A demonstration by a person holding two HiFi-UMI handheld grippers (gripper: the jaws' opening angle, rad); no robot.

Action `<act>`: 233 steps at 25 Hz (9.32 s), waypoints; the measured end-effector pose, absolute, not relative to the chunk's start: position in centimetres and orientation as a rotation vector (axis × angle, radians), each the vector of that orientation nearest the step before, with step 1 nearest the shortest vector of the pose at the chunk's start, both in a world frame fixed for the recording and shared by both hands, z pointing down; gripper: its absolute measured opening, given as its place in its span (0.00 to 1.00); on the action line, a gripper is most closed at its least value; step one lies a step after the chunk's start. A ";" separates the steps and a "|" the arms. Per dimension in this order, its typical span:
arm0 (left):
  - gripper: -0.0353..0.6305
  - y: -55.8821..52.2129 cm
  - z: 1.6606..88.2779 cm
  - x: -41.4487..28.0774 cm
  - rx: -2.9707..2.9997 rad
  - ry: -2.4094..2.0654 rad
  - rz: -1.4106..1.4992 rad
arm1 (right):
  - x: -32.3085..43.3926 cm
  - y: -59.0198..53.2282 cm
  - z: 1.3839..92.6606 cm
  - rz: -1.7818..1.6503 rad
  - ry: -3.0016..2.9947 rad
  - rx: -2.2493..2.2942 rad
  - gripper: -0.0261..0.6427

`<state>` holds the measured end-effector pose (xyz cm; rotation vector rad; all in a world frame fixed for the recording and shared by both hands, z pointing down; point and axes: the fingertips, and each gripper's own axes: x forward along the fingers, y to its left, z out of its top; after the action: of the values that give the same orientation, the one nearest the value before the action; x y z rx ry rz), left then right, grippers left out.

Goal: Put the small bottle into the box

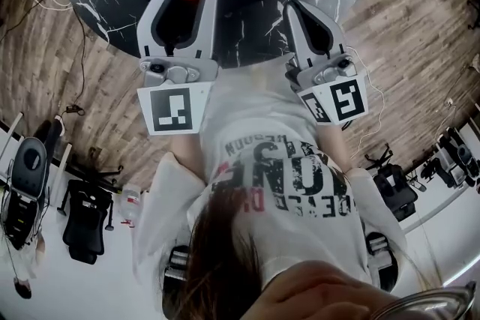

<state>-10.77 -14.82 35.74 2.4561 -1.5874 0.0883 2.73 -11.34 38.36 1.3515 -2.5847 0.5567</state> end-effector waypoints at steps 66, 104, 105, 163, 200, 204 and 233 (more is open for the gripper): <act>0.27 -15.4 46.4 -7.1 2.347 -1.477 0.350 | 3.9 -11.3 41.8 0.694 -2.512 1.342 0.05; 0.27 -14.6 47.6 -6.8 2.363 -1.437 0.514 | 4.9 -9.9 41.7 0.690 -2.513 1.367 0.05; 0.27 -14.5 47.6 -6.8 2.362 -1.436 0.516 | 5.0 -9.8 41.7 0.689 -2.514 1.367 0.05; 0.40 -13.5 48.0 -6.0 2.330 -1.410 0.527 | 5.6 -9.2 41.5 0.710 -2.511 1.390 0.05; 0.21 -14.2 43.8 -6.9 2.369 -1.483 0.454 | 3.8 -10.2 39.1 0.655 -2.577 1.369 0.05; 0.14 -14.2 43.3 -7.5 2.371 -1.503 0.450 | 3.5 -10.2 38.8 0.644 -2.586 1.371 0.05; 0.06 -15.8 36.5 -9.7 2.273 -1.833 0.353 | 4.0 -13.4 35.1 0.559 -2.739 1.193 0.05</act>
<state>-9.69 -15.80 36.50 2.2728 -1.8327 0.3534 4.01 -13.37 35.15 1.1930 -2.7386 0.5591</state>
